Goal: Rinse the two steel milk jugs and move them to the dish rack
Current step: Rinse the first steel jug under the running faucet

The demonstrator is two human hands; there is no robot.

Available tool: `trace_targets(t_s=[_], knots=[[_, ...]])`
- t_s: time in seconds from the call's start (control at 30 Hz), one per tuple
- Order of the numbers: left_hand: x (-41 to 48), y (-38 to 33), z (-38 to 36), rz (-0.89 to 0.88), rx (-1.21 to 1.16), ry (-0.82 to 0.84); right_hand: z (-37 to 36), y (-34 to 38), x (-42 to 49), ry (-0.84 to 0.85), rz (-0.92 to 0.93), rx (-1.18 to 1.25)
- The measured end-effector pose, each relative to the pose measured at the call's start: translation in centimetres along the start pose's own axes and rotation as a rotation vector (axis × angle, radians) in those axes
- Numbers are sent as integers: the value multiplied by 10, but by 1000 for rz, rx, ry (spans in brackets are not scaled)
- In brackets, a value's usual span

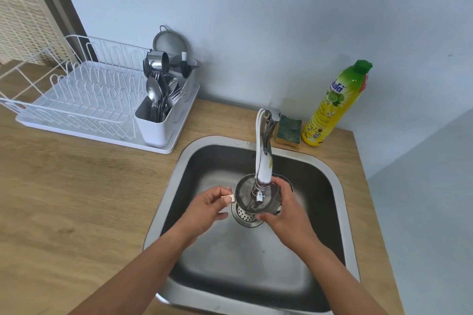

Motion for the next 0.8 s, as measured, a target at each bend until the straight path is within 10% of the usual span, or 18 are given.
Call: trace_targets(t_s=[0.3, 0.53, 0.8], knots=[[-29, -34, 46, -116, 685, -359, -44, -6, 12, 140, -123, 252], [-21, 7, 24, 128, 274, -16, -35, -28, -7, 158, -193, 267], [-13, -3, 29, 103, 306, -66, -35, -23, 1, 175, -169, 312]])
Point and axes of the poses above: each hand's wrist, its own x-axis towards the middle knuckle, its own z-axis out of the back of the hand, y = z × x, the point moved 8 cm from there along x, towards the middle knuckle, and after that the axes turned 9 degrees about z, right-handed, at the moved point
